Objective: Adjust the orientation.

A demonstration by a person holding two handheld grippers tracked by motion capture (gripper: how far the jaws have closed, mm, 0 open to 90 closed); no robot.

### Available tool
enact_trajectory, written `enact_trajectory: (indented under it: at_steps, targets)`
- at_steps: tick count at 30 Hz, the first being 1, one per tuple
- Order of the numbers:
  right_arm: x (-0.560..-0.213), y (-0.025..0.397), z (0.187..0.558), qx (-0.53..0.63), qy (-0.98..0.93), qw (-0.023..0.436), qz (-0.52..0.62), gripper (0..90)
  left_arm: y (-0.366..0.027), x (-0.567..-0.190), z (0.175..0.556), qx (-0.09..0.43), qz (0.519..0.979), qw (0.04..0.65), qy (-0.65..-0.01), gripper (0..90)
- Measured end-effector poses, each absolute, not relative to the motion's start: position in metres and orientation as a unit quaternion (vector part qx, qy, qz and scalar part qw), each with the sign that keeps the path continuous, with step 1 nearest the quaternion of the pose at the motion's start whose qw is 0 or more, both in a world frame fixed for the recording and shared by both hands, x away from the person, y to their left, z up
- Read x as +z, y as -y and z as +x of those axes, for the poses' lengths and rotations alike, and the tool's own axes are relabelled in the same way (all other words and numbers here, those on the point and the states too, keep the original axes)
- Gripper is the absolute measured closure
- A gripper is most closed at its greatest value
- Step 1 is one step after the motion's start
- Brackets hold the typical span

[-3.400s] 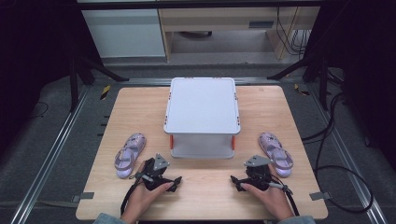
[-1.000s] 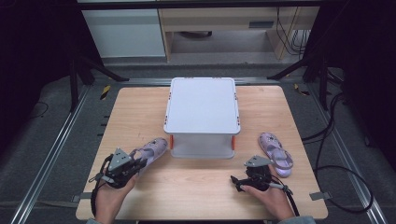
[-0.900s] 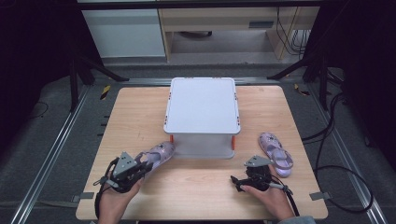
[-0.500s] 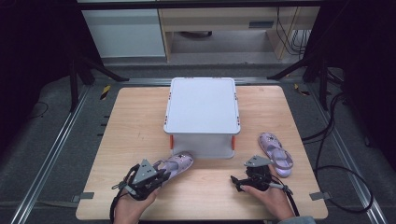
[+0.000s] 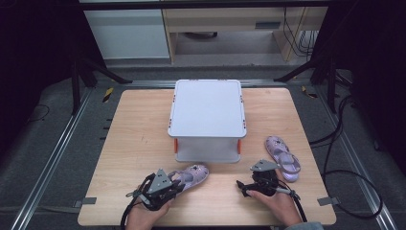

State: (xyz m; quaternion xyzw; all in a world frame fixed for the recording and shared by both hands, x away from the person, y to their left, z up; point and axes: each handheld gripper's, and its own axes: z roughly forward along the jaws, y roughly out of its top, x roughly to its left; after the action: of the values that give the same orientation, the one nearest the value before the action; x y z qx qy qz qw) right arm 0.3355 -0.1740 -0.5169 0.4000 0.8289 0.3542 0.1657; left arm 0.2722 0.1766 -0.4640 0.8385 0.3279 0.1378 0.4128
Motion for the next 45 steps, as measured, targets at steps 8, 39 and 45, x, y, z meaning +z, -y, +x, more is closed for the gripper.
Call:
enact_trajectory:
  at_steps: [8,39,45]
  targets:
    - [-0.517,0.174,0.336,0.354,-0.829,0.166,0.4,5.8,-0.166,-0.475,0.268,0.12,0.854,0.394,-0.318,82.7]
    - [-0.517,0.174,0.335,0.355,-0.829,0.165,0.4,5.9,-0.203,-0.476,0.295,0.124,0.832,0.404,-0.36,38.4]
    - [-0.517,0.174,0.335,0.355,-0.829,0.166,0.4,5.9,-0.196,-0.481,0.299,0.116,0.839,0.394,-0.357,46.5]
